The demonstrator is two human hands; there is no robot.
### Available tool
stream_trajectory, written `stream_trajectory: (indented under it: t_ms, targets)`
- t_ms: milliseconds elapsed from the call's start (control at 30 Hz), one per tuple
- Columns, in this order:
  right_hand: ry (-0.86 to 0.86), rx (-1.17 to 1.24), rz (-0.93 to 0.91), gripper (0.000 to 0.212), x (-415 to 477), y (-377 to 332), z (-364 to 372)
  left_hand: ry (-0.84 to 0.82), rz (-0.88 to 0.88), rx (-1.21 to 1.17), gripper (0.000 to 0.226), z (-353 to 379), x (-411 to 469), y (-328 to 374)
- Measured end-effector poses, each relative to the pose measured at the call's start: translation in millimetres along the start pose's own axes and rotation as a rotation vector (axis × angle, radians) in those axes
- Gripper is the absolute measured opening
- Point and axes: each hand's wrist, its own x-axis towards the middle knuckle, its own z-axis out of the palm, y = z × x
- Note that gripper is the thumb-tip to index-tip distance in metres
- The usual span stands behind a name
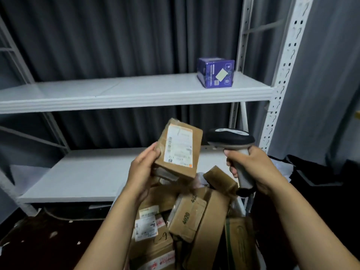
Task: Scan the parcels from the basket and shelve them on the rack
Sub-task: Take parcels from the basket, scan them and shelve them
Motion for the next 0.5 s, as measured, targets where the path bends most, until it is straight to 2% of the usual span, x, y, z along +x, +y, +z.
stream_trajectory:
  t_ms: [133, 233, 400, 500]
  targets:
    - [0.045, 0.141, -0.02, 0.016, 29.6, -32.4, -6.1, 0.051, -0.023, -0.202, 0.028, 38.2, 32.0, 45.1]
    - [0.099, 0.196, -0.032, 0.018, 50.5, -51.8, -7.9, 0.07, -0.009, -0.218, 0.03, 63.6, 55.9, 72.4]
    - [0.158, 0.141, -0.07, 0.014, 94.1, -78.9, -17.3, 0.139, 0.064, -0.215, 0.019, 105.8, 106.1, 109.2]
    - [0.174, 0.115, -0.078, 0.012, 120.5, -88.9, -22.7, 0.183, 0.082, -0.203, 0.023, 120.5, 142.2, 120.7]
